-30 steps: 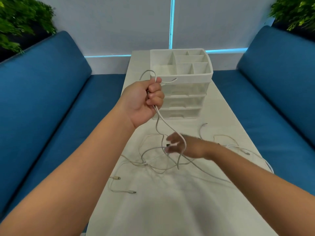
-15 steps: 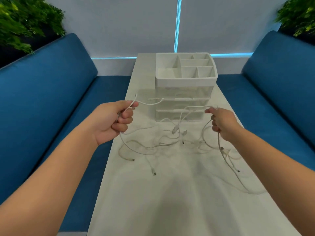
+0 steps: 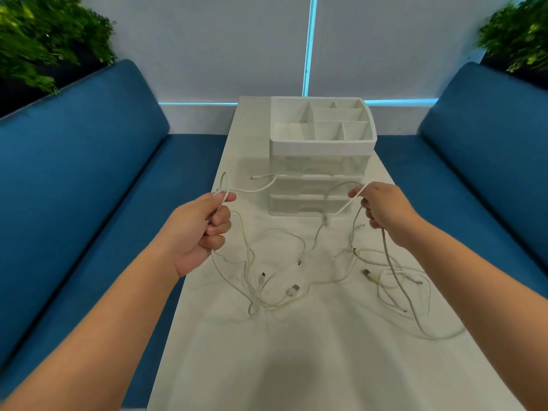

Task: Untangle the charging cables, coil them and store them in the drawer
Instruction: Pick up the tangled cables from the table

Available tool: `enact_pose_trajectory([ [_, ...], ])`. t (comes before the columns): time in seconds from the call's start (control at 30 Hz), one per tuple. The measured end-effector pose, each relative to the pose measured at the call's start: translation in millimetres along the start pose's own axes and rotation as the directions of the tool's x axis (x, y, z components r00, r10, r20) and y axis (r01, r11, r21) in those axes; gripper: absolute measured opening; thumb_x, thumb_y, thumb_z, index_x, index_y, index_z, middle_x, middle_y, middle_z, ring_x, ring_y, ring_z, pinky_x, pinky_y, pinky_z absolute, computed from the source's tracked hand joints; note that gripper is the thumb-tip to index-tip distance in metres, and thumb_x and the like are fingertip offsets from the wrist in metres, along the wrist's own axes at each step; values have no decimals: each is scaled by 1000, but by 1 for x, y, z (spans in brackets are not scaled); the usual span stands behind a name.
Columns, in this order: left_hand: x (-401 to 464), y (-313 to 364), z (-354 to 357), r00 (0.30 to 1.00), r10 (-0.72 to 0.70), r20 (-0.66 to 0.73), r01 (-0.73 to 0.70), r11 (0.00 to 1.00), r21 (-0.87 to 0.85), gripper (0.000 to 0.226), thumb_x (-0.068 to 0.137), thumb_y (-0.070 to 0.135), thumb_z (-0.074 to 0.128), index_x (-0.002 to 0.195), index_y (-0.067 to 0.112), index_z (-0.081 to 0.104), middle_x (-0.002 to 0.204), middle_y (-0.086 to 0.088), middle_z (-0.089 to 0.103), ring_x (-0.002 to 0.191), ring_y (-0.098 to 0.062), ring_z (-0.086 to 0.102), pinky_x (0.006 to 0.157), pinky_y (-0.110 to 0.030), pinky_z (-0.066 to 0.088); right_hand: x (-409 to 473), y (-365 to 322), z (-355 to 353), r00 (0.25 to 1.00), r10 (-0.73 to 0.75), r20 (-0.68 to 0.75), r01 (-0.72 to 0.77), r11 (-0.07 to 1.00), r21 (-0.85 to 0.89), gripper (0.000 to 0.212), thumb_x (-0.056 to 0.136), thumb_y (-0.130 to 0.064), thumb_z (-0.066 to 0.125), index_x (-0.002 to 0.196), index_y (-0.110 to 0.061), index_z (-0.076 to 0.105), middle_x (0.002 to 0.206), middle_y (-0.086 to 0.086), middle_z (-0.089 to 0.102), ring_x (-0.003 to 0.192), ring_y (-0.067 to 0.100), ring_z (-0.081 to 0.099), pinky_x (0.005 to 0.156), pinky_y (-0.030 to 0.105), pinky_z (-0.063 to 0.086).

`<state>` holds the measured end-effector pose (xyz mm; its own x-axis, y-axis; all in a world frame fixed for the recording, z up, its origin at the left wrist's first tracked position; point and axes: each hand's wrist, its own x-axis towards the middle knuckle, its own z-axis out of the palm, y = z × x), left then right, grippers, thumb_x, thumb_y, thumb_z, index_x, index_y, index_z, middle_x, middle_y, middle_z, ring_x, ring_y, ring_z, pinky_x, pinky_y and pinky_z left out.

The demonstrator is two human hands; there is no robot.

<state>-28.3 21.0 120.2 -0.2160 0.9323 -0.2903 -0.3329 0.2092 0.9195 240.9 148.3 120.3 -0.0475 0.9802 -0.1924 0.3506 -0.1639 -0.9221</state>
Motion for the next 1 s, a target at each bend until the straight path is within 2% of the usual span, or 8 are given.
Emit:
enact_pose_trajectory([
  [0.2,-1,-5,27,998,53,22,-55,995,86,20,104,26,47,115,13,58,67,-2,61,55,-9,46,41,-18,30,-10,-32,-11,972,-204,116,212,975,-66,16,97,-22,55,100,-12,67,75,1,56,55,13,39,49,23,32],
  [0.3,1,-9,40,996,88,12,-88,970,226,16,105,22,44,116,23,55,81,-5,73,60,-11,51,48,-22,35,-20,-44,-15,926,-352,136,357,934,-13,14,97,-23,56,103,-16,66,79,-3,61,52,1,45,47,13,35],
  [0.37,2,-13,47,991,135,-3,-126,934,335,15,104,21,44,115,29,52,91,-3,76,62,-11,54,50,-23,39,-26,-50,-14,883,-448,137,452,892,4,14,97,-23,56,104,-17,66,80,-5,62,51,-4,48,49,7,36],
  [0.47,2,-18,54,987,164,-3,-153,928,341,14,102,16,47,111,27,52,103,-4,72,64,-11,56,51,-23,42,-30,-56,-14,823,-554,122,563,825,-51,12,92,-29,64,104,-26,67,85,-11,64,62,-2,51,61,12,42],
  [0.57,2,-19,56,983,186,-11,-175,944,279,14,103,13,48,109,24,55,115,-5,64,70,-11,56,55,-23,43,-31,-56,-13,824,-557,107,567,809,-155,31,81,-41,74,109,-31,64,92,-11,66,56,2,44,59,17,42],
  [0.7,4,-18,63,972,235,4,-230,944,238,14,104,19,46,109,23,59,120,2,60,84,-11,58,66,-25,44,-36,-56,-6,847,-510,147,531,811,-245,52,71,-45,81,116,-28,61,98,-12,62,61,-13,51,65,15,38],
  [0.9,1,-18,79,975,192,108,-199,979,53,58,89,70,38,117,29,67,108,7,60,87,-14,49,74,-30,39,-42,-69,19,866,-470,172,499,787,-363,68,63,-63,78,118,-28,57,102,-14,62,95,2,58,77,22,46],
  [1.0,-2,-21,84,958,235,163,-258,956,141,54,85,73,45,120,35,63,103,16,62,86,-8,52,74,-26,42,-40,-76,33,882,-451,137,463,770,-439,75,60,-73,72,117,-27,56,100,-13,62,93,9,60,78,30,52],
])
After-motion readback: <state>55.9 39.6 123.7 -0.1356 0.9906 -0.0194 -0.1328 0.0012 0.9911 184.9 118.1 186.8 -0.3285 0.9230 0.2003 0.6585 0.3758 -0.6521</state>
